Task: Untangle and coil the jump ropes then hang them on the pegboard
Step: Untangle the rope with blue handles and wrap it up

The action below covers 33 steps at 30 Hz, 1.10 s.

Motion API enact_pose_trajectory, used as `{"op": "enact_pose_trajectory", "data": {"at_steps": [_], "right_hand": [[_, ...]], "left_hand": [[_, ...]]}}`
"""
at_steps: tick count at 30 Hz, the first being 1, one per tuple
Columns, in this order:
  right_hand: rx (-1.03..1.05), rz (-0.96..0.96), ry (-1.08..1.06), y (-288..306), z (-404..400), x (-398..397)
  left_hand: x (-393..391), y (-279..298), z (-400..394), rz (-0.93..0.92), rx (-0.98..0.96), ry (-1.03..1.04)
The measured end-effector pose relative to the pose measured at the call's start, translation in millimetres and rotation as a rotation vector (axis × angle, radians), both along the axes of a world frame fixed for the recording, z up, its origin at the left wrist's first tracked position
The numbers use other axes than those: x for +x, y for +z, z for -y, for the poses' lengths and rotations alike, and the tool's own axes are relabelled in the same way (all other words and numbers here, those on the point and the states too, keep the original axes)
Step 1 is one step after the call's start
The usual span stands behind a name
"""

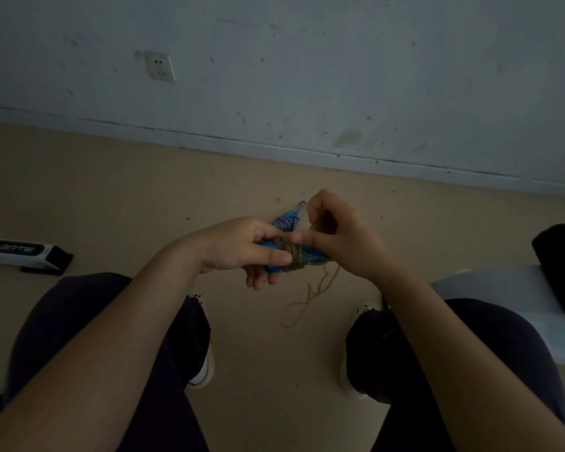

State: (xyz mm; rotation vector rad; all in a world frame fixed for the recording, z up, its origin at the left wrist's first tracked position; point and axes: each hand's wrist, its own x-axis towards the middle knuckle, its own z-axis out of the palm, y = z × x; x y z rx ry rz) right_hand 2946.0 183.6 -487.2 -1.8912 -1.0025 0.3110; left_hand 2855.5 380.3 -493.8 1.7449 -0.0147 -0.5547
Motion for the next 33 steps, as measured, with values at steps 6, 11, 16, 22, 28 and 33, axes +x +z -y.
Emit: {"op": "enact_pose_trajectory", "data": {"at_steps": [6,11,16,22,28,33], "right_hand": [[0.041,-0.235,-0.098,-9.3,-4.3,1.0],[0.116,-0.397,-0.216,-14.3,-6.1,1.3],[0.268,-0.814,-0.063,-14.0,-4.6,4.4],[0.320,-0.916,0.102,-10.9,-2.5,1.2],[0.167,-0.801,-0.010,-12.0,-13.9,-11.5],[-0.103,-0.330,-0.105,-9.8,-16.5,-15.7]], "left_hand": [[1.6,-6.2,7.6,0.068,0.019,0.086],[3.0,-9.5,13.6,0.171,-0.041,0.168],[3.1,-11.5,16.0,0.245,-0.051,0.207],[3.6,-8.9,18.1,0.287,-0.158,0.313],[9.1,-9.6,16.5,0.404,-0.150,0.578],[12.8,-15.7,6.0,0.451,-0.059,0.717]]}}
